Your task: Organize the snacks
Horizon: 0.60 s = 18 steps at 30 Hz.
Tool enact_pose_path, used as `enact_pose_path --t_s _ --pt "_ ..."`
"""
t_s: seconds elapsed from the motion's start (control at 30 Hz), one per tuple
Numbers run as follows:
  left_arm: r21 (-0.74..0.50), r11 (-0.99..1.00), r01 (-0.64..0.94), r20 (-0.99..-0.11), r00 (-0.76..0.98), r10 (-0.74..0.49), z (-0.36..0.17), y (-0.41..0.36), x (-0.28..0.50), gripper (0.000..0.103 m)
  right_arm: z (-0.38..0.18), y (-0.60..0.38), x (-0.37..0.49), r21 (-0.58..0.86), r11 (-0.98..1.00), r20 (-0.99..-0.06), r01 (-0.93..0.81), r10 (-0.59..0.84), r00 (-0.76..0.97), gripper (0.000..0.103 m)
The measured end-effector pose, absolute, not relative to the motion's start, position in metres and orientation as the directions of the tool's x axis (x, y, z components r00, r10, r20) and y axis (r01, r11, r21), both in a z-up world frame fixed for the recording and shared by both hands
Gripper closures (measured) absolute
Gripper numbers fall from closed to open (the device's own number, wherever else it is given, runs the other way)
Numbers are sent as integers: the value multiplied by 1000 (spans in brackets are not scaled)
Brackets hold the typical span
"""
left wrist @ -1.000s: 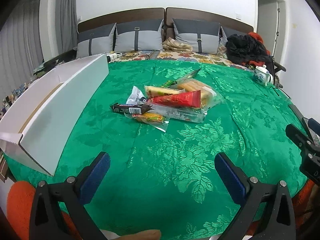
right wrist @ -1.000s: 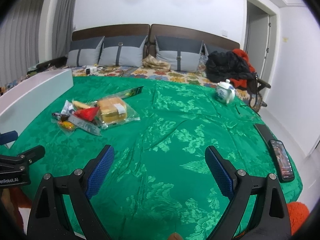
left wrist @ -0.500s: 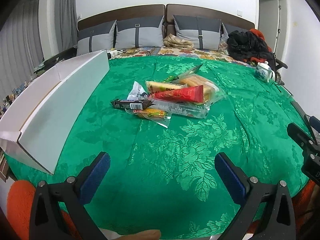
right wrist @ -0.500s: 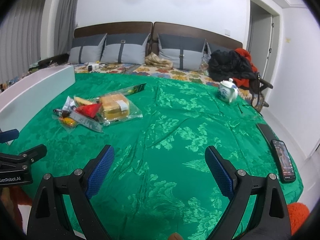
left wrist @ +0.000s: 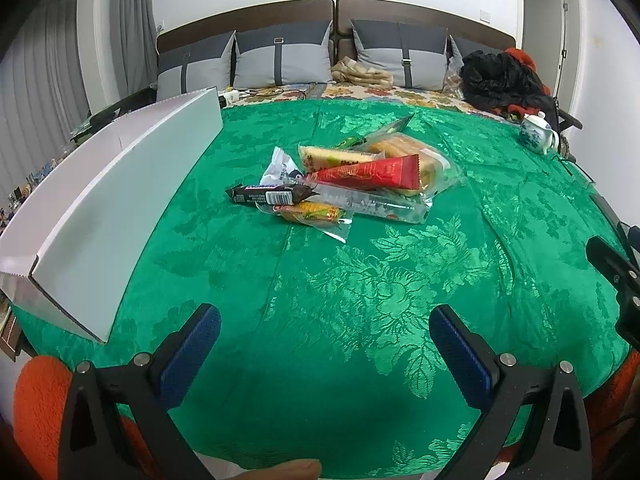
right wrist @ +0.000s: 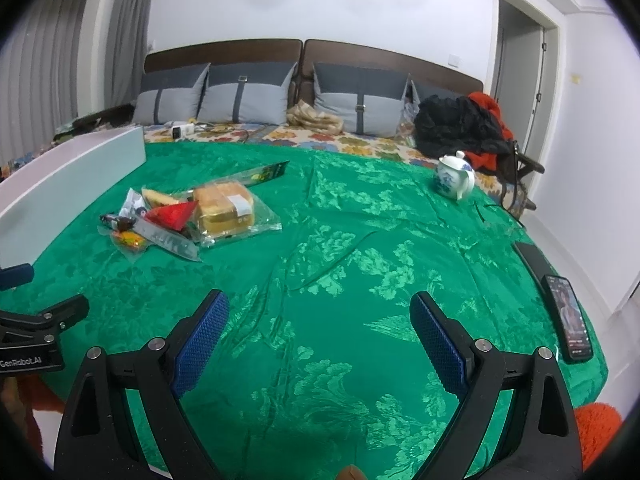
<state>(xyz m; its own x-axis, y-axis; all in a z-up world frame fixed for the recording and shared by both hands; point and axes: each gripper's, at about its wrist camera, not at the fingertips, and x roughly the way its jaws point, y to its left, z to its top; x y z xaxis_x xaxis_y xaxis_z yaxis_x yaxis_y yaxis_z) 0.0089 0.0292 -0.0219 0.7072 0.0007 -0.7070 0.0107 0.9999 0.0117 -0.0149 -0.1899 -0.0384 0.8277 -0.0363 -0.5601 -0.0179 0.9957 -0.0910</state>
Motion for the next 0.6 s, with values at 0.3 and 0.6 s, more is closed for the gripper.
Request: enact_pose_path --t_s 0.3,0.6 --pt "79 997 -8 -752 656 65 -15 19 19 0 -43 -202 -8 -14 1000 -596 -16 4 803 9" --pt "176 984 -9 -789 597 146 -32 17 22 0 -50 -207 -5 9 1000 -623 8 -1 783 9"
